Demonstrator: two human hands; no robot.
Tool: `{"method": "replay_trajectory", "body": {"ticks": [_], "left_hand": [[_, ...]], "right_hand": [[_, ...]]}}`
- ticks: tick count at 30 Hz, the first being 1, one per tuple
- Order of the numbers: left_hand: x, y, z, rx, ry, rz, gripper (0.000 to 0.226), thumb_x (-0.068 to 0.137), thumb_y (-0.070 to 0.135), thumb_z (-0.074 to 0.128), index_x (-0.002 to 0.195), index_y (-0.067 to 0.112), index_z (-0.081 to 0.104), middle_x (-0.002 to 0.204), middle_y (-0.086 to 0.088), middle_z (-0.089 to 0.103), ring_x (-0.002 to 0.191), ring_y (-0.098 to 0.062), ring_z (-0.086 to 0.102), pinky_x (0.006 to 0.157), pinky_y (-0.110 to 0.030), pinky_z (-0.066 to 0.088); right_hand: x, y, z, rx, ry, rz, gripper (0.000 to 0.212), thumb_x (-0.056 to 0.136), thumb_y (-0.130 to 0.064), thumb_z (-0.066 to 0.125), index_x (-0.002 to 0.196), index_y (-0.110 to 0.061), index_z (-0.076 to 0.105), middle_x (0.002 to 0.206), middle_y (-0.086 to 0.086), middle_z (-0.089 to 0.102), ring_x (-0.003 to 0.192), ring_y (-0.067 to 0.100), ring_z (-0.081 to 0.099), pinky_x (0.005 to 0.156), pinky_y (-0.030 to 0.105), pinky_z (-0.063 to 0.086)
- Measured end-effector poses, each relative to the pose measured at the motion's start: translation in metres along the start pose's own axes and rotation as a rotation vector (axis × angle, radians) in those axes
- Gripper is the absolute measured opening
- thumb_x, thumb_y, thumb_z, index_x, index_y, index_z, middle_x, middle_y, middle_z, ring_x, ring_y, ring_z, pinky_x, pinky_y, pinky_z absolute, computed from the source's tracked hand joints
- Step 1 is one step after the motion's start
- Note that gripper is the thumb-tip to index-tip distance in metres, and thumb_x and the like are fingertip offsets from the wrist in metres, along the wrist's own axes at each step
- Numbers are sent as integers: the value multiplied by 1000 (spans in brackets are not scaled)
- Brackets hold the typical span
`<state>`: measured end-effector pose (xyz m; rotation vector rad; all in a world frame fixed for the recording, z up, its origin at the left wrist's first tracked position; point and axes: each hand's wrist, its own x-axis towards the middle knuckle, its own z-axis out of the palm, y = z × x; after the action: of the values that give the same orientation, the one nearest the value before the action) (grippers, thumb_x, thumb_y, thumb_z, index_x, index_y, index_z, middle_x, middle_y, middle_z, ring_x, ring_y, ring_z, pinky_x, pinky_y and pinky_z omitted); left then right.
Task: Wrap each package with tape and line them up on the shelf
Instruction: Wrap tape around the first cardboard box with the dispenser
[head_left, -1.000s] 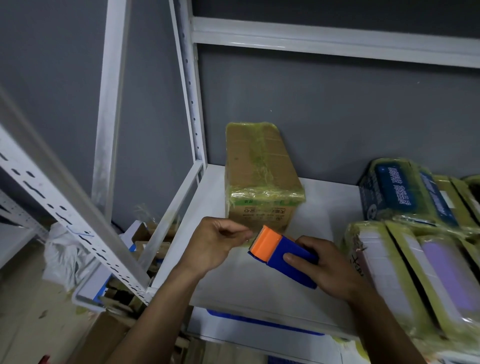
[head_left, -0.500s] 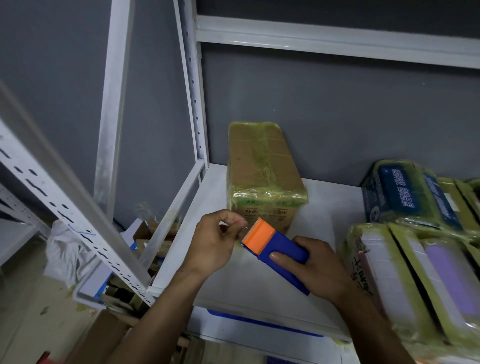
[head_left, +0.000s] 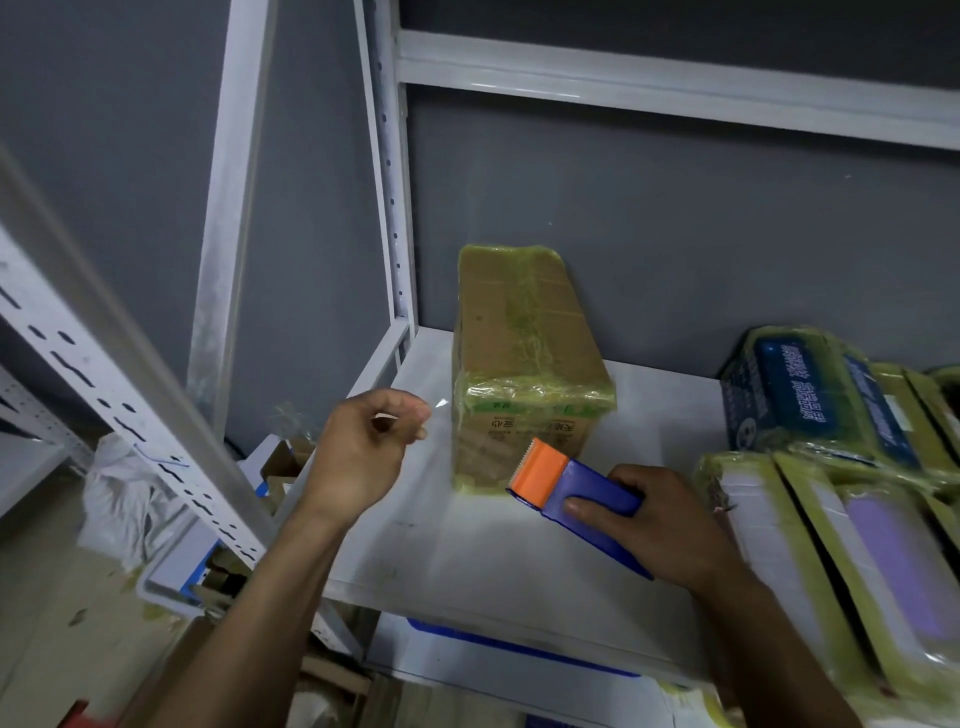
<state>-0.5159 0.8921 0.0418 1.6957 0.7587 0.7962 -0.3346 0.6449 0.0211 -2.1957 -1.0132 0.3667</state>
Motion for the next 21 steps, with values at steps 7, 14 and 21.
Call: {"method": "replay_trajectory", "body": {"ticks": [7,14,21], "left_hand": [[-5,-2,5,-74,32,-146,8,92,15,72,87,21,74,86,16,74,77,4,67,66,-8,46],[-11,-2,-2,-265,-42,-138,9,83,27,80,93,25,79,102,13,77,98,5,68,79,-10,47],[-2,-5,-2,-275,32,-22,10,88,21,77,97,20,80,87,2,78,76,-2,70,69,-8,49]], "right_hand": [[1,-4,-4,-67,80,0,69,66,-91,58,66,-22,61,62,-7,63,55,10,60,57,31,49],[2,-17,-20,-182,178,-58,75,64,-100,51,71,-27,60,63,-9,63,55,8,60,53,35,51],[1,-42,-30,-187,171,-78,62,63,-99,52,77,-38,61,66,-19,64,59,3,62,50,23,40]]}}
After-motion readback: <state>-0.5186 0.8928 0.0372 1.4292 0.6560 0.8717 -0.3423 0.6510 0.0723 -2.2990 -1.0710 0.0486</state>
